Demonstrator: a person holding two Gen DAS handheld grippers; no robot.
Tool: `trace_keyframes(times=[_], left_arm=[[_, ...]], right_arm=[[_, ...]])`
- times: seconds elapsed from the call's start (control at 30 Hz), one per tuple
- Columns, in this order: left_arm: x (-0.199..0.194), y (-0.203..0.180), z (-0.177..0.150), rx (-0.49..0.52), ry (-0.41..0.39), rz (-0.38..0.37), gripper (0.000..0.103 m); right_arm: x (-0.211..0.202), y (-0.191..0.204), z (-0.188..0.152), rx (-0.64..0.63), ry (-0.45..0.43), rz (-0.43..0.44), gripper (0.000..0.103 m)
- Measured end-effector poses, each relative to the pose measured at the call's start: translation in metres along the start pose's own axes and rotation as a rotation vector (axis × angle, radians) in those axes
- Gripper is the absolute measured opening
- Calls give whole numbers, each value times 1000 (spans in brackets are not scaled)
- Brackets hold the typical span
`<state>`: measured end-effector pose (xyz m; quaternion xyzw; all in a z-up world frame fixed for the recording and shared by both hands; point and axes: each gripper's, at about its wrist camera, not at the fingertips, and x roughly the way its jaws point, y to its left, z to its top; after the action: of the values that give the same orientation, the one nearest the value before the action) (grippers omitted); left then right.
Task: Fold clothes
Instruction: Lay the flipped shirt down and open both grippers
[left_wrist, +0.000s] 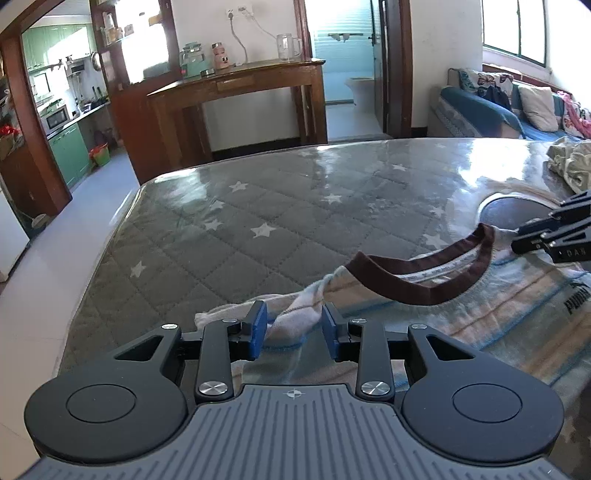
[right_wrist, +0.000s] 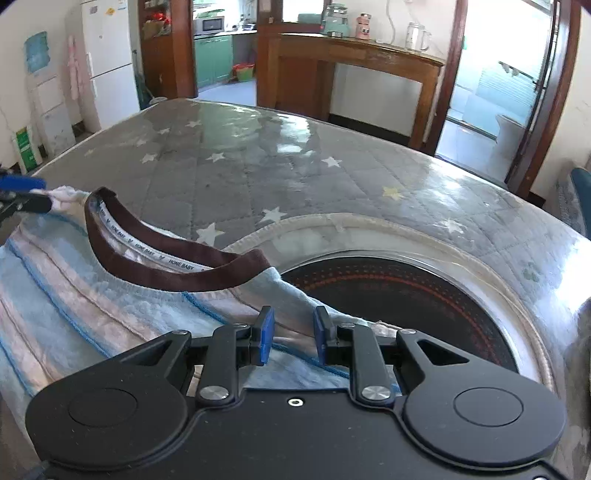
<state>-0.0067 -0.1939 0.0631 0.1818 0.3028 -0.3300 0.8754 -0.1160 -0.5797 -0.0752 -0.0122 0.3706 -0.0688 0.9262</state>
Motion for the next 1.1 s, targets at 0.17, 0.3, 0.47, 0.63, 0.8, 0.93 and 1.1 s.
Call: trace_keyframes(times=[0.17,0.3,0.47,0.63,0.8,0.93,1.1], left_arm=[[-15,-19,-10,25,-15,-42,39],[-20,-32,-18,43,-10,-68,39],[-23,-43,-30,51,8,-90,39],[-24,-46,-36,40,21,-91,39],[-24,-48,-37,42,26,-100,40],[-23,-52,-40,56,32,-99,40],[-21,-50,-46,54,49,-89,41]], right_arm=[[-26,11,-8,-14,-39,50,24],[-42,24,-23,-42,-47,85,24],[-45,28,-44,-42,-29,86,24],[-54,20,-57,-12,-23,80,24],[-68,15,-68,-14,-18,68,26],[-76,8,-80,-4,-10,52,26],[-85,1,-90,8,-12,43,26]])
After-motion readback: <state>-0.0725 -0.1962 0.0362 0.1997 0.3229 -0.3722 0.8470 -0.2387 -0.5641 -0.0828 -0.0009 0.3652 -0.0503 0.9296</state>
